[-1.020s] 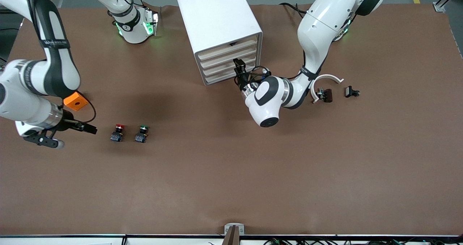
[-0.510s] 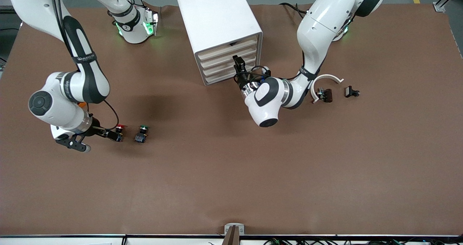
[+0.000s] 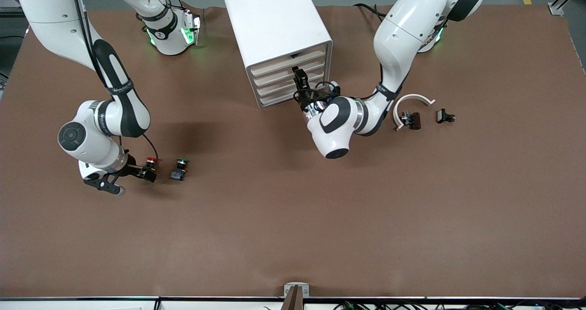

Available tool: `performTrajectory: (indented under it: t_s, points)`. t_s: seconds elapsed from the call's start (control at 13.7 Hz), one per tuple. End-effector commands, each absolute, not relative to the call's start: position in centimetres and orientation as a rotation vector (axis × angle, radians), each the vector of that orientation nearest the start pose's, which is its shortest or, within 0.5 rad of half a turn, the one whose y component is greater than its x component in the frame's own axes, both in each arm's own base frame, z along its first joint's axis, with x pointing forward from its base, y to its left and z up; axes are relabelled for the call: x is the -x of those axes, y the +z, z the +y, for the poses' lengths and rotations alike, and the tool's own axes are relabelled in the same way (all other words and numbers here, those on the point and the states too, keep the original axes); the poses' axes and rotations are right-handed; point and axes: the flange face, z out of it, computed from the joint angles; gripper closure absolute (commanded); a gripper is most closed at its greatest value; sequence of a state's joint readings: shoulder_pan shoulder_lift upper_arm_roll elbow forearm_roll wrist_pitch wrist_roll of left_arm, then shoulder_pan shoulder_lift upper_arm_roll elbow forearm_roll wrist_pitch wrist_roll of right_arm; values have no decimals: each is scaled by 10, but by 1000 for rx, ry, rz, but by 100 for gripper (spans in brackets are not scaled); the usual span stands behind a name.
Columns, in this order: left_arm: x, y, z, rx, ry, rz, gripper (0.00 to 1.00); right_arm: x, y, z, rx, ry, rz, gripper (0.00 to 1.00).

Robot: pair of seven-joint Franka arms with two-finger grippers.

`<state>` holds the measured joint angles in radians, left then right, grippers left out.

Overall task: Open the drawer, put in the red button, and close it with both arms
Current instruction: 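Pull the drawer open with the left gripper while the right gripper lifts the button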

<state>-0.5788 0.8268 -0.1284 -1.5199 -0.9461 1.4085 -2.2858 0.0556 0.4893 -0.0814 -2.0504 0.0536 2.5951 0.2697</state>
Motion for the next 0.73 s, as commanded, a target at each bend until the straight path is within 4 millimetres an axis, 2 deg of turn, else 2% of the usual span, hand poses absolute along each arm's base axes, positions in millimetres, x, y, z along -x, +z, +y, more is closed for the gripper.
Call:
performTrajectory:
  t_s: [0.0, 0.07, 0.15, 0.36, 0.51, 0.58, 0.66]
  points:
    - [-415, 186, -474, 1119, 1312, -1643, 70, -588, 191, -13, 3103, -95, 519, 0]
    - [-415, 184, -475, 1120, 1314, -1644, 81, -585, 188, -13, 3104, -88, 520, 0]
    - [-414, 180, -476, 1106, 1324, -1645, 88, -584, 186, -13, 3105, -100, 518, 0]
    - [-418, 185, -476, 1104, 1339, -1653, 91, -582, 177, -13, 3107, -84, 520, 0]
    - [-432, 192, -467, 1097, 1347, -1683, 94, -582, 178, -14, 3110, -77, 513, 2]
    - [-443, 195, -458, 1085, 1357, -1705, 94, -582, 178, -14, 3112, -72, 504, 26]
    - [-454, 199, -451, 1075, 1370, -1724, 94, -582, 178, -13, 3112, -69, 504, 59]
